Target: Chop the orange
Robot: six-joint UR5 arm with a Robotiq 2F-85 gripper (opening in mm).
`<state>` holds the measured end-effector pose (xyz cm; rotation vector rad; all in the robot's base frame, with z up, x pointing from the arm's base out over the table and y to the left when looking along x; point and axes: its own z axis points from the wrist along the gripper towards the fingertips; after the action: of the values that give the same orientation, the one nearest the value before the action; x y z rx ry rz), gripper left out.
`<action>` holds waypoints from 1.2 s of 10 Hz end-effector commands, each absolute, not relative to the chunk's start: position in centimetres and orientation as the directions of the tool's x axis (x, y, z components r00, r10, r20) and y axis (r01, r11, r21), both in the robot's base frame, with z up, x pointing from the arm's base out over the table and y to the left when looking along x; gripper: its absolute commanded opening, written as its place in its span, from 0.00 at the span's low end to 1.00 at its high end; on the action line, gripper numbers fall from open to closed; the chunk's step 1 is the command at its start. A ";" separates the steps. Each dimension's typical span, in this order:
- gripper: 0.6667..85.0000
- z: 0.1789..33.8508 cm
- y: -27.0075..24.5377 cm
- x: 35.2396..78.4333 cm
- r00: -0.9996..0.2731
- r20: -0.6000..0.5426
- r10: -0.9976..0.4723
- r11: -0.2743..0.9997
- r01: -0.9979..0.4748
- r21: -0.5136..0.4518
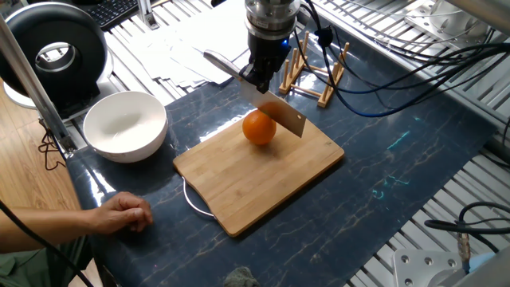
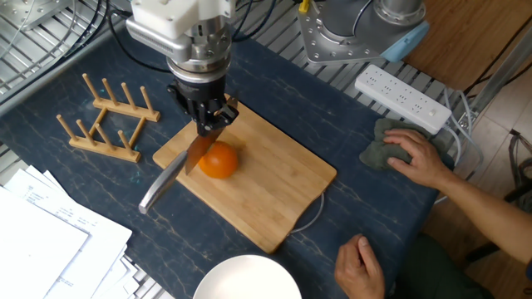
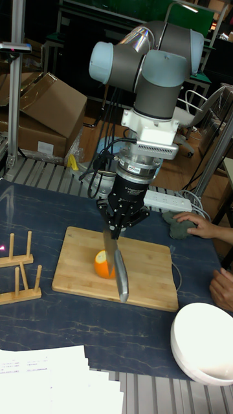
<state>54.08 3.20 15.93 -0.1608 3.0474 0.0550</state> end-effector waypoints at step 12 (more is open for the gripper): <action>0.01 17.8 1.9 52.4 -0.998 -0.020 -0.067 0.996 -0.068 0.063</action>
<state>52.99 1.33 17.62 -0.1461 3.1016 -0.0135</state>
